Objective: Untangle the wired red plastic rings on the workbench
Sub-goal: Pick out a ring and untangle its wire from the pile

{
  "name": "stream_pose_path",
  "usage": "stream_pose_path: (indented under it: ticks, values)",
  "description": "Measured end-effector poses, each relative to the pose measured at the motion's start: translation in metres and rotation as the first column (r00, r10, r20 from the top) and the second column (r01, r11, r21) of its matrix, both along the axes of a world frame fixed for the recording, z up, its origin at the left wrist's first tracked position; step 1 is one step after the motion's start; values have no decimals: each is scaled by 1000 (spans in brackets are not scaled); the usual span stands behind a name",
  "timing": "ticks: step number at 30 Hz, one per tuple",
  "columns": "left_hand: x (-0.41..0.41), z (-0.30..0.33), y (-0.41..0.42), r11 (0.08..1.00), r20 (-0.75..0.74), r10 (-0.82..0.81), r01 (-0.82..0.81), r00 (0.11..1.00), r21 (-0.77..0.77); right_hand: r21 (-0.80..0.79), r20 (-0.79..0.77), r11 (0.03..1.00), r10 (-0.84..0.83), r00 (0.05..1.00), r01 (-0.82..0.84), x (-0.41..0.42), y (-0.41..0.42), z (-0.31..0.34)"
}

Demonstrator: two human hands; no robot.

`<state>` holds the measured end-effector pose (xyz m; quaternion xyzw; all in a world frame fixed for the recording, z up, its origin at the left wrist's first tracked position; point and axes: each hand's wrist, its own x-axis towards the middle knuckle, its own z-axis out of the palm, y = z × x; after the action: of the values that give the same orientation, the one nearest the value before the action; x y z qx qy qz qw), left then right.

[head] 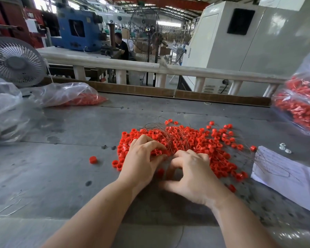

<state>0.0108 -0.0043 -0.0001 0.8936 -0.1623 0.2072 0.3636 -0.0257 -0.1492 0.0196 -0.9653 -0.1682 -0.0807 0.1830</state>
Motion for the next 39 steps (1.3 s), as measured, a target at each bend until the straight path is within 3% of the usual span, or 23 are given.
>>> stream_pose_path:
  ticks: [6, 15, 24, 29, 35, 39]
  values:
    - [0, 0, 0, 1000, 5, -16, 16, 1000, -7, -37, -31, 999, 35, 999, -37, 0, 2, -1]
    - [-1, 0, 0, 1000, 1, -25, 25, 1000, 4, -210, 177, 951, -193, 965, 229, 10, -9, -15]
    - [1, -1, 0, 1000, -10, -17, 17, 1000, 9, -157, 160, 947, -256, 953, 280, 18, -12, -15]
    - [1, -1, 1, 1000, 4, -21, 21, 1000, -18, -203, 171, 940, -242, 955, 274, 17, -8, -16]
    - [-1, 4, 1, 977, -18, -2, -2, 1000, -212, -55, 270, 952, -276, 923, 301, 20, -8, -13]
    - [1, 4, 0, 949, -54, -19, 2, 998, -315, 172, 220, 962, -246, 944, 211, 19, -5, -11]
